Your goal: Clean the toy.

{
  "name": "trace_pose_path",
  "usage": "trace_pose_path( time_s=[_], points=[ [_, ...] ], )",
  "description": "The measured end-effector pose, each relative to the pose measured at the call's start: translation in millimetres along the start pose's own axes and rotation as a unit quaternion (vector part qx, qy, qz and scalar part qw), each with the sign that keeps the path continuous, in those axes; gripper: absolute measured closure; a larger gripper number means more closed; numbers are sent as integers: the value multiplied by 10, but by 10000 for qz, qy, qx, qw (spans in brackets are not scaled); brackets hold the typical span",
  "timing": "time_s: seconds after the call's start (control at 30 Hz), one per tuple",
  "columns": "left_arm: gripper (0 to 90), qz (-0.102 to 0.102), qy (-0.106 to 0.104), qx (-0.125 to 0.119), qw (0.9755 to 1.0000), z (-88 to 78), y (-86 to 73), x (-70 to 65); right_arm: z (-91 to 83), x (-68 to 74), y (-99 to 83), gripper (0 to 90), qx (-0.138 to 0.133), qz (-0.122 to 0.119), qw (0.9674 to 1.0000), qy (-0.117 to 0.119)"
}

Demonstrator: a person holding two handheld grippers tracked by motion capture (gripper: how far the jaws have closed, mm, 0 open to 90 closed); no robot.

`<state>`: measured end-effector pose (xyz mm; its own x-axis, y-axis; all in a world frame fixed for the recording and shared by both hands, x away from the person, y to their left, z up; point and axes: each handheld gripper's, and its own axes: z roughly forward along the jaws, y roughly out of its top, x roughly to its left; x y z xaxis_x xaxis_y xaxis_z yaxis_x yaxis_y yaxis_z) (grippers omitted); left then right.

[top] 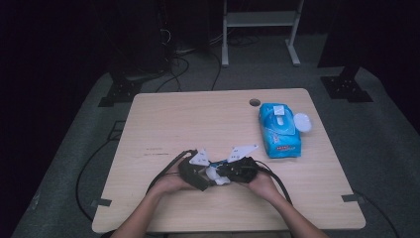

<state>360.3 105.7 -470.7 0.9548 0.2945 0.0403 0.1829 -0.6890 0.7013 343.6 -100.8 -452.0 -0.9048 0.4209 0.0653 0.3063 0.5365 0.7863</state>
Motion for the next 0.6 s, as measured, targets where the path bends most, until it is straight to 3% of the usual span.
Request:
trace_pose_path(
  time_s=[0.17, 0.4, 0.6],
  points=[
    [238, 42, 25, 26, 10000, 16, 13, -4, -59, -47, -23, 814, -38, 18, 10000, 27],
    [239, 48, 21, -23, 10000, 27, 13, -3, -279, -229, -112, 815, -111, 285, 9988, -383],
    [239, 33, 47, -37, 10000, 41, 23, -14, -59, -109, 31, 814, -21, 26, 9998, -181]
  ],
)
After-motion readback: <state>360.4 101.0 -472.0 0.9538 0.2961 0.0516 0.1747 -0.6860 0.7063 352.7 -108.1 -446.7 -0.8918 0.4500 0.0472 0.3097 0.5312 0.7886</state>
